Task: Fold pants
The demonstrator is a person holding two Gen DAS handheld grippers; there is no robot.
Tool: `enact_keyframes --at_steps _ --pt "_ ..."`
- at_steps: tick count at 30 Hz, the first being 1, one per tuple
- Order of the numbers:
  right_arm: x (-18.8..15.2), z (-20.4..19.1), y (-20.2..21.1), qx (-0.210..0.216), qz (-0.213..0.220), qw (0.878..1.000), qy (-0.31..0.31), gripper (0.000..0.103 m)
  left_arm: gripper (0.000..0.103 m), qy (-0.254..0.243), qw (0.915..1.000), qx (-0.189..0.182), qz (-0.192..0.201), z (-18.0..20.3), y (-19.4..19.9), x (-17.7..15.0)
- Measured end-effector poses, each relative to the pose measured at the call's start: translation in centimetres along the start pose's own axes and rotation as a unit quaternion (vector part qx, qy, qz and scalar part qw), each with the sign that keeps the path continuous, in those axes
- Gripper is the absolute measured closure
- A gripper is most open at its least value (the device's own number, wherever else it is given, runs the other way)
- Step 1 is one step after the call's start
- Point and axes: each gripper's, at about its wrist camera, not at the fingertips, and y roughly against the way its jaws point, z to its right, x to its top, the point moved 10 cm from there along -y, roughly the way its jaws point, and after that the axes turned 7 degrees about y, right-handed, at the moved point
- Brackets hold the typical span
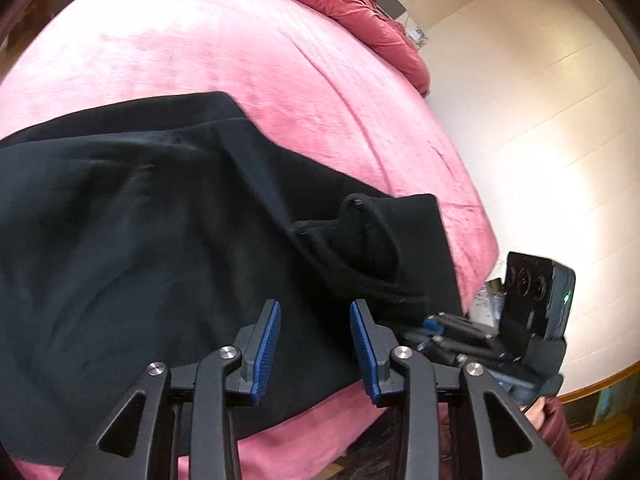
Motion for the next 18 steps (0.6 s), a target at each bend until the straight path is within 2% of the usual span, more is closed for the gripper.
enact_keyframes --at_steps 1,3,4,5,8,10,12,16,18 --pt "0.0 -0.1 0.1 0.002 0.0 1.0 0.002 0.078 0.065 0.0 1.0 -0.004 -0.005 0.3 -0.3 0.1" --pt "-0.3 -0.3 1.3 0.02 -0.001 1.0 0.005 0.065 0.065 0.003 0.9998 -0.014 -0.015 0.7 -0.8 0.2" --pt "-0.2 -1.0 1.6 0.037 0.0 0.999 0.004 0.048 0.065 0.008 0.9995 -0.02 -0.024 0.9 -1.2 0.2" --pt "-0.4 -1.2 2.3 0.055 0.003 0.998 0.001 0.039 0.065 0.012 0.9993 -0.023 -0.028 1.0 -1.4 0.2" --pt "-1.1 -1.0 4.5 0.057 0.022 0.998 0.004 0.039 0.065 0.03 0.9982 -0.038 -0.035 1.0 -2.1 0.4" --pt "-1.5 -0.2 5.3 0.039 0.03 0.999 0.003 0.039 0.065 0.045 0.9972 -0.042 -0.042 0.8 -2.6 0.4" --pt "-2.1 0.9 5.6 0.003 0.031 0.999 0.01 0.041 0.065 0.056 0.9964 -0.044 -0.046 0.5 -2.9 0.4" --pt "-2.5 1.5 4.9 -0.017 0.017 1.0 0.012 0.048 0.062 0.08 0.9935 -0.058 -0.057 0.3 -3.2 0.2" --pt "-2.5 1.9 4.6 -0.031 0.019 0.999 0.021 0.053 0.046 0.089 0.9923 -0.061 -0.06 0.5 -3.5 0.2"
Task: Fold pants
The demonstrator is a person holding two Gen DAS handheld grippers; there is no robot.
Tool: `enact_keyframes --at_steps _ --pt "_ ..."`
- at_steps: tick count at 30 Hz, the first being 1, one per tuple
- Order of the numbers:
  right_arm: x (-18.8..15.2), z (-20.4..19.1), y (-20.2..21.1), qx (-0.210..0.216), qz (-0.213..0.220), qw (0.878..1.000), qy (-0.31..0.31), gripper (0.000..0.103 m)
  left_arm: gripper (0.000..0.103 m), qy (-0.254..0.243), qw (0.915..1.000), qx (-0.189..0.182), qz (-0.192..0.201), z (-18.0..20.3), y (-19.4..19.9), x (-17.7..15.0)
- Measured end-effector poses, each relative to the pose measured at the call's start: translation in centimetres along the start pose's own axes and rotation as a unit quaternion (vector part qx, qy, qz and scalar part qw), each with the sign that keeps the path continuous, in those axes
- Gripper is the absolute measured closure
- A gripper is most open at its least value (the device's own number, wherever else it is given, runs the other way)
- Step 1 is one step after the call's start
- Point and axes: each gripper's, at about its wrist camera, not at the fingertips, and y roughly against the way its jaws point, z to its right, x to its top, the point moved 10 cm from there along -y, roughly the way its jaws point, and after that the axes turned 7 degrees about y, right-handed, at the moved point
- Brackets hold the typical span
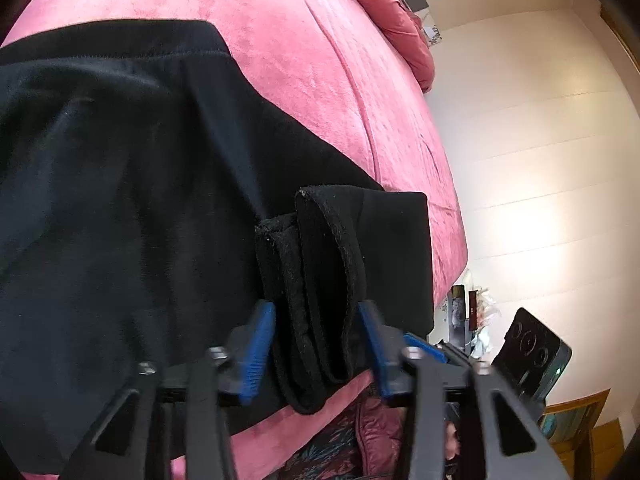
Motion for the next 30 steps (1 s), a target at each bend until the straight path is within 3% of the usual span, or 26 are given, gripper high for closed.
enact_keyframes --at_steps 2,8,12,13,14,20,23,26,28,29,30 --pt "0.2 -0.3 -0.4 0.002 0.003 1.0 0.005 0.063 0.045 0.016 0.9998 -0.009 -0.008 0.2 -0.6 0.0" --pt "1.3 -4.2 -2.7 0.043 -0.006 0.997 0.064 0.064 0.045 0.017 0.9997 -0.008 -0.012 0.6 -1.2 -0.3" --pt "0.8 -4.8 -5.9 0.018 -0.039 0.994 0.096 0.066 0.045 0.011 0.9998 -0.002 -0.015 1.1 -1.9 0.0" --pt "0.8 -4.6 -6.4 0.011 -0.04 0.994 0.097 0.084 0.045 0.01 0.9998 0.0 -0.016 1.3 -2.2 0.1" --pt "0.9 -4.4 -6.6 0.008 -0.037 0.995 0.093 0.094 0.045 0.009 0.9998 0.001 -0.016 1.5 -2.3 0.2" --pt "1.3 -5.5 -4.0 0.049 0.002 0.996 0.079 0.095 0.045 0.01 0.9996 -0.006 -0.027 1.7 -3.0 0.4" --pt "0.6 -7.0 -4.5 0.051 -0.012 0.993 0.103 0.095 0.045 0.024 0.9988 -0.015 -0.039 1.7 -3.5 0.4" --pt "-0.5 -7.4 -6.2 0.045 -0.037 0.993 0.105 0.094 0.047 0.01 0.9991 0.013 -0.04 1.7 -4.3 0.4" --pt "-0.3 -7.1 -6.3 0.051 -0.034 0.994 0.088 0.089 0.059 -0.014 0.999 0.029 -0.032 2.0 -4.5 0.5" --pt "-0.4 -6.8 -5.9 0.053 -0.03 0.995 0.083 0.085 0.082 -0.025 0.9983 0.042 -0.031 2.0 -4.6 0.5" --pt "-0.4 -6.5 -5.5 0.059 -0.028 0.995 0.074 0.077 0.088 -0.031 0.9976 0.054 -0.029 1.9 -4.7 0.6"
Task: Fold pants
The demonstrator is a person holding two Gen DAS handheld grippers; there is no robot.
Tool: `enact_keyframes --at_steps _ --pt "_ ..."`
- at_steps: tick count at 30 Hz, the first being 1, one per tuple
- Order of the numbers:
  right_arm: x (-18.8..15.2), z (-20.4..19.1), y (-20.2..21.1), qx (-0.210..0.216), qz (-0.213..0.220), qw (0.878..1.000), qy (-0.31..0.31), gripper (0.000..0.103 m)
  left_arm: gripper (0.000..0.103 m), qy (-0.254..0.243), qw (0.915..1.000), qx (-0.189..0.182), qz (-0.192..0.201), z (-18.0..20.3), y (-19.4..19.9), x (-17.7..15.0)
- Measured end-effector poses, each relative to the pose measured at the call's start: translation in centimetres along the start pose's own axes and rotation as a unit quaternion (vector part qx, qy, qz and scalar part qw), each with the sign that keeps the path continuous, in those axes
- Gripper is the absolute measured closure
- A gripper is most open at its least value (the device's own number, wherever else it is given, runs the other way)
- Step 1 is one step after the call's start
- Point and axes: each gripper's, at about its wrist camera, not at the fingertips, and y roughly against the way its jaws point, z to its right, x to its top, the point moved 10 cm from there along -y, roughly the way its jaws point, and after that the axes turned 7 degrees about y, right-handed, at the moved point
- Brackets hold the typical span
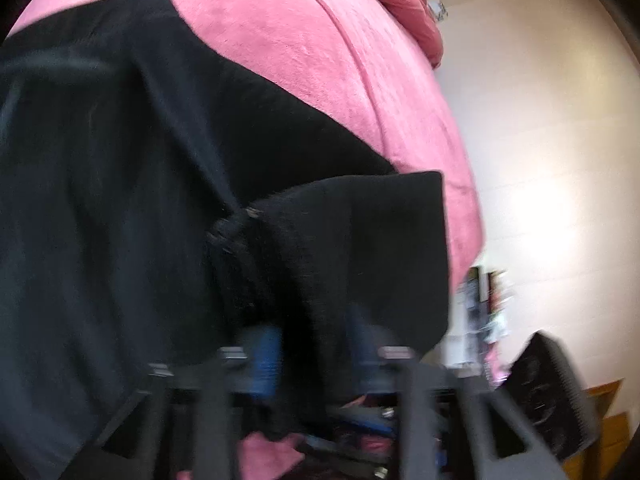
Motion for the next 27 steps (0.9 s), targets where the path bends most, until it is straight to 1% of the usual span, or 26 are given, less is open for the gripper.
enact_keyframes --at_steps 1,2,4,6,9,12,14,16,18,20,23,24,25,26,27 --pt "-0.1 0.2 0.4 0.009 0.0 1.0 -0.01 0.059 0.089 -0.002 1.0 0.004 0.002 0.0 0.0 0.1" --pt "-0.2 0.4 1.0 0.017 0.004 1.0 -0.021 0.05 0.091 -0.003 1.0 0.005 0.004 0.1 0.0 0.2" --pt "-0.6 1.2 2.5 0.016 0.016 0.999 -0.039 0.049 0.092 -0.019 0.9997 0.006 0.015 0.8 0.6 0.7" --pt "-1.5 3.1 5.0 -0.002 0.036 0.997 -0.068 0.049 0.092 -0.025 0.9994 -0.007 0.022 1.8 1.4 1.1" --pt "-3.8 7.2 8.9 -0.051 0.061 0.989 -0.125 0.048 0.092 -0.036 0.9982 -0.03 0.039 3.6 3.3 2.2" --pt "-7.1 11.7 12.3 -0.122 0.071 0.973 -0.183 0.046 0.092 -0.052 0.9961 -0.049 0.052 5.8 5.0 3.2" --pt "-9.0 13.7 13.2 -0.153 0.063 0.964 -0.206 0.044 0.092 -0.057 0.995 -0.06 0.056 7.0 5.8 3.7" --pt "-10.1 14.7 12.9 -0.179 0.05 0.96 -0.208 0.043 0.092 -0.063 0.9934 -0.075 0.059 8.4 6.6 4.1" --pt "-10.4 14.9 12.0 -0.182 0.043 0.959 -0.212 0.04 0.092 -0.071 0.9924 -0.079 0.062 9.4 7.2 4.4" --pt "-10.0 15.6 11.3 -0.195 0.04 0.957 -0.211 0.04 0.092 -0.078 0.9912 -0.085 0.065 10.1 7.9 4.6" --pt "-8.8 16.6 10.9 -0.197 0.055 0.953 -0.226 0.041 0.092 -0.083 0.9905 -0.084 0.07 10.2 8.5 4.7" --pt "-8.6 17.1 11.2 -0.202 0.067 0.948 -0.238 0.044 0.092 -0.082 0.9908 -0.08 0.072 10.0 8.4 4.6" --pt "-8.6 17.3 11.2 -0.2 0.075 0.946 -0.246 0.055 0.092 -0.078 0.9916 -0.074 0.071 9.2 8.3 4.6" --pt "-8.7 17.1 10.9 -0.199 0.07 0.947 -0.243 0.064 0.092 -0.074 0.9925 -0.068 0.069 8.3 8.0 4.5" --pt "-8.8 17.0 10.7 -0.21 0.06 0.948 -0.232 0.066 0.092 -0.07 0.9937 -0.058 0.066 7.3 7.6 4.4"
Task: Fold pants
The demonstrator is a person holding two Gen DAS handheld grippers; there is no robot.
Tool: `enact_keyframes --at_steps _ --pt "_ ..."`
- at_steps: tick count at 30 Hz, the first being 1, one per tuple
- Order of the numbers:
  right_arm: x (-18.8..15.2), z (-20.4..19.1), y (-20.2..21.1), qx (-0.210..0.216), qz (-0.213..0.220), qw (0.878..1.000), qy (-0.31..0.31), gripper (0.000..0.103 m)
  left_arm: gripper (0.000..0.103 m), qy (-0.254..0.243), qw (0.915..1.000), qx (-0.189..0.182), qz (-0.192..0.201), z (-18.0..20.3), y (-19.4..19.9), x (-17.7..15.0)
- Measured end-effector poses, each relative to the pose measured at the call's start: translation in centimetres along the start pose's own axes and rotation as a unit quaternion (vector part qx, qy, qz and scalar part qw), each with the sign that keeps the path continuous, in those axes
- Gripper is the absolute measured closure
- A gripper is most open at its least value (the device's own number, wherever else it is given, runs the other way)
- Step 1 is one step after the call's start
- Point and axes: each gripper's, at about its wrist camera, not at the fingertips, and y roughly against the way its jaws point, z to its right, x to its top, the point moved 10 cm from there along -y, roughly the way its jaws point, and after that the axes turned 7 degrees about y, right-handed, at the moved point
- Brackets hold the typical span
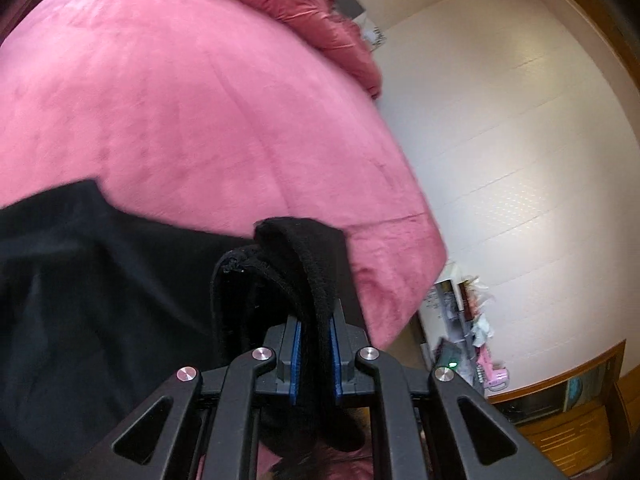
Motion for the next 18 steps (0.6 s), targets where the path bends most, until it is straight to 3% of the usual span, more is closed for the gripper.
enact_keyframes --at_steps 2,7,12,15,16,18 --pt "-0.5 -0.6 -0.4 -0.008 -0.007 1.0 0.016 0.078 0.092 0.013 0.9992 0.035 -0.012 -2.8 -1.0 -0.8" --pt "-0.8 -1.5 -1.4 -0.023 -0.027 0.998 0.042 0.08 0.092 0.038 0.9931 0.102 -0.042 -9.4 -3.6 -3.3" --pt "-0.9 -2.2 -2.1 -0.028 -0.044 0.997 0.057 0.08 0.091 0.045 0.9936 0.1 -0.026 -10.3 -4.2 -4.4" --pt "-0.2 -2.4 -2.4 -0.021 -0.067 0.994 0.079 0.067 0.089 0.032 0.9935 0.109 -0.01 -10.0 -3.5 -4.0" --pt "-0.1 -2.4 -2.0 -0.018 -0.076 0.993 0.088 0.059 0.089 0.027 0.9938 0.108 -0.009 -10.1 -3.2 -4.1" --pt "-0.1 -2.3 -0.5 -0.024 -0.08 0.99 0.114 0.057 0.089 0.017 0.9939 0.109 -0.003 -9.7 -3.1 -4.2"
